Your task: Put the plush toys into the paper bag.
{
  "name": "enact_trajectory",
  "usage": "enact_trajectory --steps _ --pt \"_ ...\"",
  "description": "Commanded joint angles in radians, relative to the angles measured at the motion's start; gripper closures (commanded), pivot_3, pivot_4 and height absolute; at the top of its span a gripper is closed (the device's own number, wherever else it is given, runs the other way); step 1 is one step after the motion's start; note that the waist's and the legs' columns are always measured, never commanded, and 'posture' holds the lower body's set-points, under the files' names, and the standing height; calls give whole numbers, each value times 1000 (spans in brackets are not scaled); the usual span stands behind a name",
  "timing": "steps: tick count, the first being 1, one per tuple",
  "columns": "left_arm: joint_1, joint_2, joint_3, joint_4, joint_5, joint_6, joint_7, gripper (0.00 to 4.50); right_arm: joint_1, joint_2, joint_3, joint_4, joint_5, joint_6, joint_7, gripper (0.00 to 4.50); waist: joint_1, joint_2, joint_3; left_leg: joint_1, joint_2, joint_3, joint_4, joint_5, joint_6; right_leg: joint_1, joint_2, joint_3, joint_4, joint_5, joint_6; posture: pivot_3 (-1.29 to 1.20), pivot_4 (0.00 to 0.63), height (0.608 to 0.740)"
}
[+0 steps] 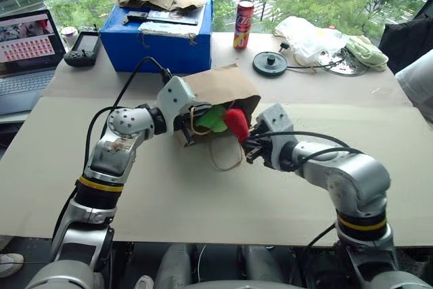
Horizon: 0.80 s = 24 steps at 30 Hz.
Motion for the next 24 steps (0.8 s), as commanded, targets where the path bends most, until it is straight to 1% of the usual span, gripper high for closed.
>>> enact_trajectory --steps 1,5,12,16,20,24 --pt "-22 -5 10 -29 -4 -6 3 4500 -66 30 -12 74 -57 -12 -57 4451 2 0 0 0 0 0 0 0 0 0 -1 0 0 0 0 0 150 739" --pt "-21 -6 15 -30 -5 -7 7 4500 -85 32 13 137 -87 -31 -62 4451 1 0 0 0 0 1 0 0 0 0 -1 0 0 0 0 0 150 739" --pt "-19 2 25 -33 -3 -9 13 4500 -34 -30 47 143 -98 -45 -24 4451 -3 0 0 0 0 1 -1 0 0 0 0 0 0 0 0 0 150 739" --pt "-14 6 27 -41 -5 -7 15 4500 -32 -56 59 145 -103 -59 -7 4451 -5 0 0 0 0 0 -1 0 0 0 0 0 0 0 0 0 150 739" --pt "-10 1 21 -50 -10 -5 12 4500 -72 -36 67 192 -119 -96 -2 4451 -9 0 0 0 0 0 -1 0 0 -1 1 0 0 0 0 0 150 739" --pt "-12 -11 11 -49 -11 -11 10 4500 -135 -5 96 301 -151 -159 7 4451 -9 0 0 1 1 0 -1 0 0 -1 1 1 0 0 0 0 150 739"
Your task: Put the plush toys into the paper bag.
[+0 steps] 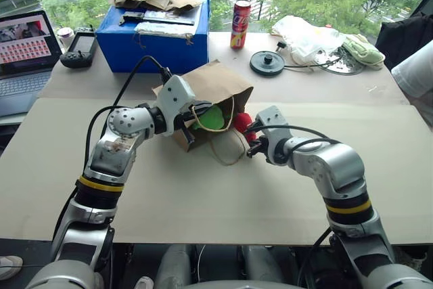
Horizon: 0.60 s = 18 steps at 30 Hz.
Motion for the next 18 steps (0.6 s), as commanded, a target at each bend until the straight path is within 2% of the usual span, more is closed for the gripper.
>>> enact_trajectory --steps 1,9,12,18 --pt "-12 -10 6 -42 -9 -12 1 4500 -76 25 14 78 -32 -85 13 4451 1 0 0 0 0 0 0 0 0 0 0 0 0 0 0 0 150 739" --pt "7 -36 -22 -79 -20 -13 -23 4500 -348 125 19 562 -111 -367 73 4451 1 0 0 0 0 1 0 0 0 0 0 0 0 0 0 0 150 739" --pt "17 -31 -18 -92 -29 -7 -33 4500 -383 164 -6 637 -119 -438 75 4451 1 0 0 0 0 1 -1 0 -1 -1 0 0 1 0 0 0 150 739" --pt "29 -20 -8 -96 -32 1 -37 4500 -393 208 -34 664 -144 -502 48 4451 1 0 0 -1 0 1 -1 1 -2 -2 -1 0 8 0 0 0 150 739"
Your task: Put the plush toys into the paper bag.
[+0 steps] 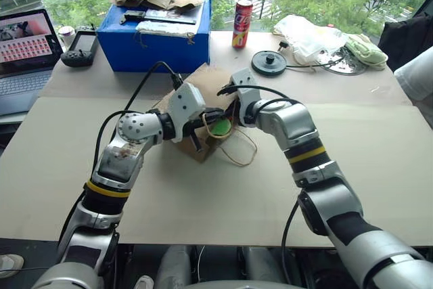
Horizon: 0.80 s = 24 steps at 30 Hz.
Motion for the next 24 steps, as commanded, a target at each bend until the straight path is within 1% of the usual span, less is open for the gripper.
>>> enact_trajectory --steps 1,2,3,4,6,9,11,15,19,21,24 --pt "-4 10 23 -36 -15 -1 0 4500 -31 17 -38 -23 -19 -51 -18 4107 0 0 0 0 0 0 0 0 0 0 0 0 0 0 0 0 150 739" --pt "-4 10 23 -35 -15 -1 0 4500 -28 22 -43 -25 -21 -53 -19 3741 0 0 0 0 0 0 0 0 0 0 0 0 0 0 0 0 150 739" --pt "-3 11 23 -34 -12 0 1 4500 -22 27 -51 -34 -18 -51 -22 3572 0 0 0 0 0 0 0 0 0 0 0 0 1 0 0 0 150 739" --pt "-3 13 21 -31 -6 -2 4 4500 -15 30 -58 -47 -12 -42 -22 3142 0 0 0 0 0 0 0 0 0 0 0 0 1 0 0 0 150 739" --pt "-2 14 20 -28 -4 -3 4 4500 2 28 -61 -94 2 -8 -1 2594 -1 0 0 1 0 0 0 0 0 0 0 0 1 0 0 0 150 739" --pt "-1 14 20 -26 -4 -4 4 4500 29 14 -56 -170 13 44 28 1460 -1 0 0 1 0 0 0 0 -1 0 0 0 1 0 0 0 150 739" --pt "-1 16 21 -23 -3 -5 4 4500 67 -10 -52 -254 23 99 50 870 0 0 0 0 0 0 0 0 -1 0 0 0 1 0 0 0 150 739" --pt "-4 19 25 -13 -1 -8 4 4500 155 -80 -54 -454 53 221 85 870 3 0 0 0 0 -1 0 0 0 0 -1 -1 1 0 0 0 150 739" --pt "-4 24 27 -10 2 -6 8 4500 249 -165 -92 -655 108 322 124 870 2 0 0 0 0 -1 0 0 0 1 -1 -1 1 0 0 0 150 739" --pt "-3 26 30 -12 0 -4 8 4500 303 -200 -98 -741 144 345 157 870 2 0 0 1 0 -1 0 0 0 1 -1 -1 1 0 0 0 150 739" --pt "3 27 32 -17 -2 -1 9 4500 372 -208 -52 -821 192 351 199 870 -2 0 0 1 0 -1 0 0 0 1 0 -1 1 0 0 0 150 739"
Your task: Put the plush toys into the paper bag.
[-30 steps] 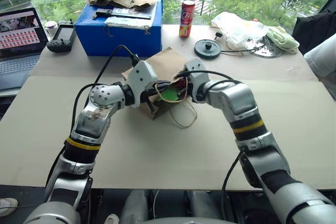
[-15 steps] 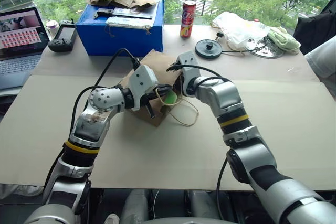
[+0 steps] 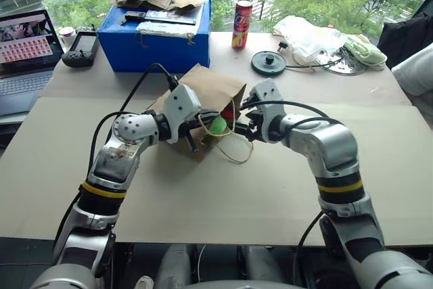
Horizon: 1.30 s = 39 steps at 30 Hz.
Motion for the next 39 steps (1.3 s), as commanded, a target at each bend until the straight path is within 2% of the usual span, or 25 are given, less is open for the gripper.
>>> enact_trajectory --steps 1,9,22,25,33,34,39 --pt "-1 5 18 -32 -7 -1 8 4500 50 10 52 -116 62 5 45 870 -5 0 0 0 0 0 0 0 0 0 1 1 -1 0 0 0 150 739" --pt "4 2 21 -52 -16 6 8 4500 88 71 193 -45 8 -73 -2 870 0 0 0 2 1 0 2 0 0 0 2 1 -1 -1 -1 0 150 739" --pt "-13 2 34 -63 -19 24 14 4500 68 82 236 184 -119 -232 -39 870 -1 0 0 2 1 0 1 0 0 0 2 1 -1 0 -1 0 150 739" --pt "-15 0 34 -63 -18 24 16 4500 82 87 259 200 -129 -225 -34 1504 0 0 0 3 1 0 2 0 0 1 2 1 -1 0 -1 0 150 739" --pt "-11 0 36 -68 -19 28 22 4500 90 92 263 204 -162 -229 -28 4341 -2 0 0 3 1 0 1 0 0 1 2 1 -1 -1 -1 0 150 739" --pt "-11 -1 36 -68 -19 28 23 4500 88 99 254 203 -159 -230 -29 4475 -3 0 0 3 1 0 1 0 0 1 2 1 -1 -1 -1 0 150 739" --pt "-12 -6 38 -67 -20 27 28 4500 80 130 182 187 -127 -250 -19 4475 -4 0 0 3 1 0 1 0 0 1 3 2 -1 -1 -1 0 150 739"
